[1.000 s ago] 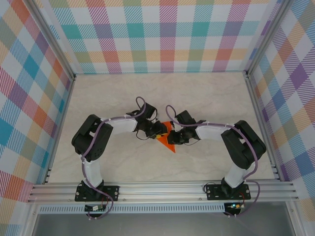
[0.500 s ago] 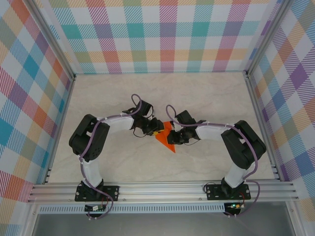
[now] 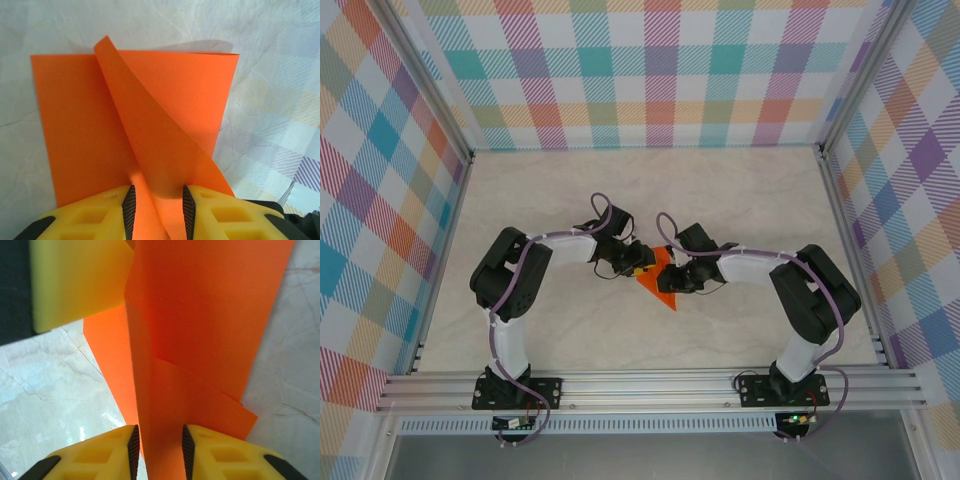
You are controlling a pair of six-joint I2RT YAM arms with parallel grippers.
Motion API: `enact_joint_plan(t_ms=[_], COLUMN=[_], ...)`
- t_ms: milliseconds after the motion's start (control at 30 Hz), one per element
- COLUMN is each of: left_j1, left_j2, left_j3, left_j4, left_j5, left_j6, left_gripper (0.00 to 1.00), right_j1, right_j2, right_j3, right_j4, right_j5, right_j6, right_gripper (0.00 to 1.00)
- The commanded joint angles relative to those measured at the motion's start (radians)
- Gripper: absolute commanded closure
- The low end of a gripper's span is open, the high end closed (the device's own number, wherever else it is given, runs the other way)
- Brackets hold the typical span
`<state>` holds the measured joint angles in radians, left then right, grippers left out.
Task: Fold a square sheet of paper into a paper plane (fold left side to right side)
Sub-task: Fourth fold the wing at the center of the table.
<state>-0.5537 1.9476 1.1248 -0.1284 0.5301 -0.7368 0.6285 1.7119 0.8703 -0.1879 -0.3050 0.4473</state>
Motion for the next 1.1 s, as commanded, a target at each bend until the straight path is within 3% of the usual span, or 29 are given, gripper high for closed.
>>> enact_joint_plan(t_ms=[0,333,600,1067], left_j1=[0.005,0.005,0.005,0.005], left_j2=[0.010,0.007,0.000,0.012], left_j3=[-0.003,-0.005,-0.012,-0.025], left_j4=[0.004,0.007,0.009,0.018], left_j5=[-0.001,0.003,0.003,-0.002], left_j6=[0.000,-0.001,0.000,-0.004], left_gripper=[0.67,0.67,0.67,0.68], right_j1=[0.004,0.027,0.024,-0.014], right_j2=[-0.007,0.049,0.050,0.050], right_j3=[0.056,0.090,0.084,0.052], right_j4=[-0.048,-0.055,-0.014,0.028], right_j5=[0.024,0.027,-0.035,-0.089], right_j6=[-0.038,-0.037,-0.040,-0.044], right_gripper=[0.67,0.66,0.83,0.83])
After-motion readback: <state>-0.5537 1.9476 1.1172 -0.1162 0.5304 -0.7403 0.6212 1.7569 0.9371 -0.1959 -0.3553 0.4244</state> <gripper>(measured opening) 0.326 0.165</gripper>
